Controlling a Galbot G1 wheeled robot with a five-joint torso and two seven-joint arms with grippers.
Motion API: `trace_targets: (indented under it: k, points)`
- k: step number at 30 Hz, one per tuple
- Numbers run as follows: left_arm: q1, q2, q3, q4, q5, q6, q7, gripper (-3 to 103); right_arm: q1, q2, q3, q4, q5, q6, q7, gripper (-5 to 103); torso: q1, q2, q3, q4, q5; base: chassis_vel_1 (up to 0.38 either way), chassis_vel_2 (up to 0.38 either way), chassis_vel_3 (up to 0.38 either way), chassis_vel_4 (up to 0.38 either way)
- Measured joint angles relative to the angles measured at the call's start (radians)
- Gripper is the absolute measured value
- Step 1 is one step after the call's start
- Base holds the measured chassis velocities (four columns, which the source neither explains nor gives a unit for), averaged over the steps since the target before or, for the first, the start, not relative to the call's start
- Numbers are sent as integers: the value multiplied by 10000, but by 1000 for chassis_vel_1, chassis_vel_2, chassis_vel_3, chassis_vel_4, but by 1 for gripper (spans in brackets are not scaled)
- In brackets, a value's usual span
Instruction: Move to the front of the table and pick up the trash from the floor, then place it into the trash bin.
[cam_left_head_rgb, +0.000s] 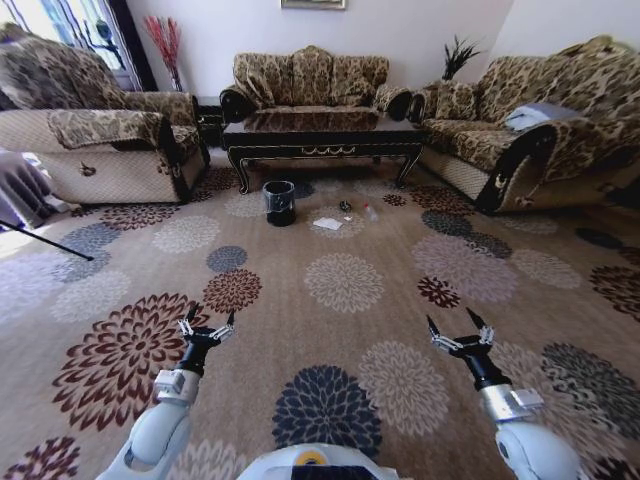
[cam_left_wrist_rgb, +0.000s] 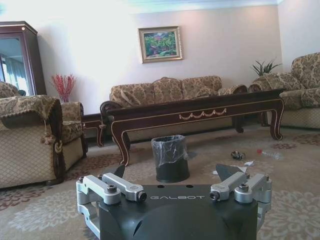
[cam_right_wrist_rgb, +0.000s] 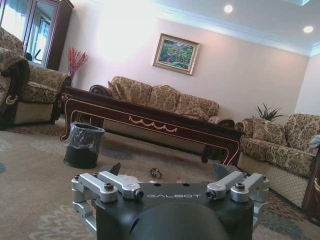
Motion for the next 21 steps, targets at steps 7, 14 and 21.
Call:
trace_targets:
  k: [7,14,21]
  points:
    - [-13,8,33,-3,-69,47,0,100,-1,3,13,-30,2,4,-34,100,3,0,11,0,-1,-164,167,165,-176]
    - [2,42,2,-25,-94,96,1,100,55,-13,-10,-46,0,-11,-56,100,14,-1,29,12,13,-292,305,309,-280]
    - [1,44,9,-13,-42,126,5,100,35,23,-13,-38,-22,-26,-41,100,9,0,28,1,10,-321,306,305,-320]
